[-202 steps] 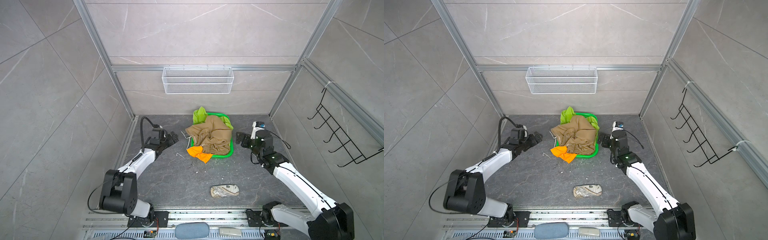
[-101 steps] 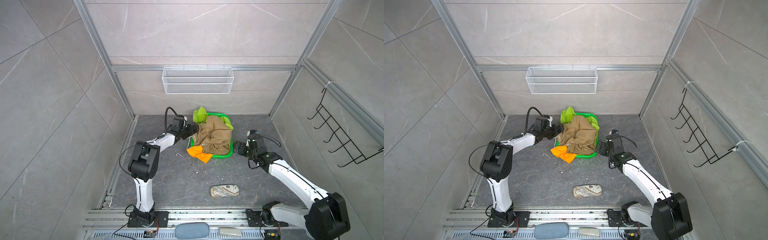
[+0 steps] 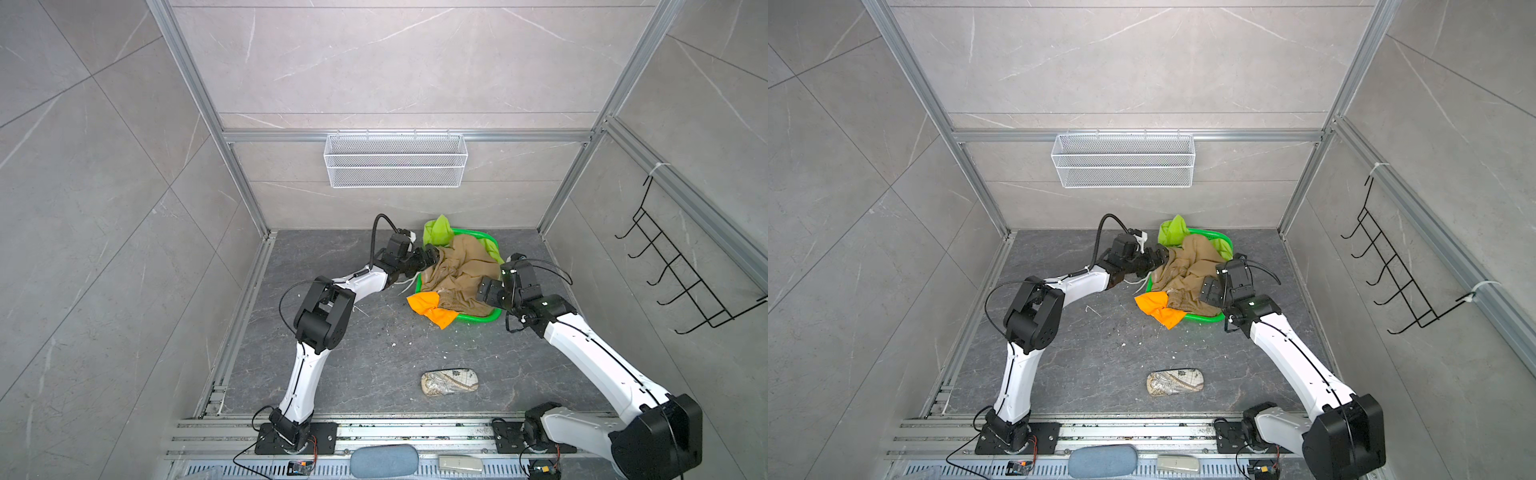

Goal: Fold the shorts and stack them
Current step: 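Reach both grippers into the green basket toward the khaki shorts, then grasp the khaki shorts with the right gripper while the left gripper hovers nearby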

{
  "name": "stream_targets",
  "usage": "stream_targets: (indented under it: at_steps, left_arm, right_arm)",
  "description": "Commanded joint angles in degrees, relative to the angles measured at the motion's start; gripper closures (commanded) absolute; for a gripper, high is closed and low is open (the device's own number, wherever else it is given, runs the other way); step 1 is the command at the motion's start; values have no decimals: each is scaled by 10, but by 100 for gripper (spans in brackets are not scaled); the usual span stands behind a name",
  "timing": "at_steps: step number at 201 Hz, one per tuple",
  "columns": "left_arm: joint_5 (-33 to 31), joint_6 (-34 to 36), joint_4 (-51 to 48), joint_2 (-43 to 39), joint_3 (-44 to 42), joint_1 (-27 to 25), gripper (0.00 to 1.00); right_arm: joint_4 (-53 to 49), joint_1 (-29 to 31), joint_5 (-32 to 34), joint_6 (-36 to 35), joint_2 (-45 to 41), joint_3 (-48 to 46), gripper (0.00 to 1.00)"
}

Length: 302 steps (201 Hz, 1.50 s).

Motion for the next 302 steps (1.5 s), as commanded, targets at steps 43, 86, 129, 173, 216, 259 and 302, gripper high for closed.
stream_targets:
  at_steps: [43,86,129,173,216,259,302]
  left_arm:
    - [-17,88,-153,-187,-60,66,0]
    - [-85,133,-211,-331,-199,98,0]
    - [-95,139,-202,-430,-323,98,0]
    - [-96,142,-199,-472,-383,97,0]
    - [-87,138,-196,-481,-402,98,0]
    - [-85,141,-194,-486,-411,98,0]
    - [-84,135,-185,-483,-404,97,0]
  right_arm:
    - [-68,50,10,2,-14,93,1]
    - [-59,139,91,33,107,140,1]
    - [-72,192,135,53,278,224,4]
    - [-95,196,156,67,402,303,20]
    - [-117,196,168,62,487,334,39]
    - [-127,187,190,-1,506,319,56]
    - [-70,144,200,-94,436,223,80]
